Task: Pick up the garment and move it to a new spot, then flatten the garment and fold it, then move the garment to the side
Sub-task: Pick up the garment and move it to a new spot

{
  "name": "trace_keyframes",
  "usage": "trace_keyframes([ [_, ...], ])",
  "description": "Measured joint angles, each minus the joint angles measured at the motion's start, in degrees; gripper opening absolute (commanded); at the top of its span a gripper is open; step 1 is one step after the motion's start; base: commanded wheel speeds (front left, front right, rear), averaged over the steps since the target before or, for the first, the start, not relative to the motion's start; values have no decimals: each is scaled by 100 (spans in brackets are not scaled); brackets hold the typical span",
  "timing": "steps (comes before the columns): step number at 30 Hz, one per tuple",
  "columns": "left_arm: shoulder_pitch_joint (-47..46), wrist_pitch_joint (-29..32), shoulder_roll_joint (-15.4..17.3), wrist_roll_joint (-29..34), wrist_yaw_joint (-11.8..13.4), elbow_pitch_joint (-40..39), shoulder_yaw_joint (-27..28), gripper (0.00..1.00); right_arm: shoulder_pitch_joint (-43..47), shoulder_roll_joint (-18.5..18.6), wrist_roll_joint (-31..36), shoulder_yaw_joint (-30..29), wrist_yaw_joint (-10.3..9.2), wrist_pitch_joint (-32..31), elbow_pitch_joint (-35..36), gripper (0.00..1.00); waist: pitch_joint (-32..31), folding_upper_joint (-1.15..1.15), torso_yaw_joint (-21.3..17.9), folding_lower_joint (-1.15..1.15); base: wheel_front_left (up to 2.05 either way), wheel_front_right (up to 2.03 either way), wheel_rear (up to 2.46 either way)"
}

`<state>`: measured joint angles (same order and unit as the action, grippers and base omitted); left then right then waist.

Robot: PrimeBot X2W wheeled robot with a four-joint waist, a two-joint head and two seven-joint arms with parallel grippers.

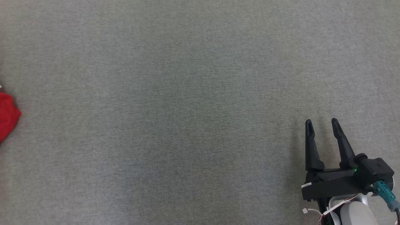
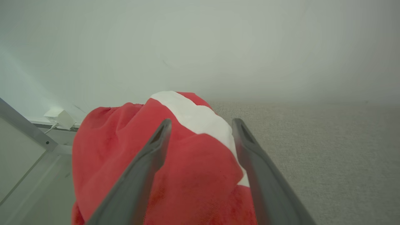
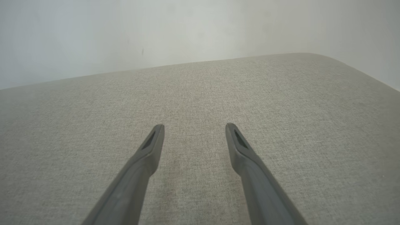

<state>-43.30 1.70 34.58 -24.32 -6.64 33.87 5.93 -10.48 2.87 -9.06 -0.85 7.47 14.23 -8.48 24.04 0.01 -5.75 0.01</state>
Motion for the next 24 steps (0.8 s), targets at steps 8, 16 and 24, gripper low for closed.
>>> trace_keyframes([
  [8, -187, 612, 49, -60, -40, 912, -242, 100, -8, -2, 0, 37, 0, 1, -8, 100, -15, -1, -129, -1, 0, 0, 0],
  [16, -186, 1073, 36, -94, -26, 1521, -421, 0, -2, -1, -8, 70, 0, -2, -13, 100, -127, -1, -170, -1, 0, 0, 0],
  [24, -330, 254, 15, -7, 121, 1407, -444, 0, 85, -3, -22, 34, 0, -16, -27, 100, -324, -1, -103, -1, 0, 0, 0],
])
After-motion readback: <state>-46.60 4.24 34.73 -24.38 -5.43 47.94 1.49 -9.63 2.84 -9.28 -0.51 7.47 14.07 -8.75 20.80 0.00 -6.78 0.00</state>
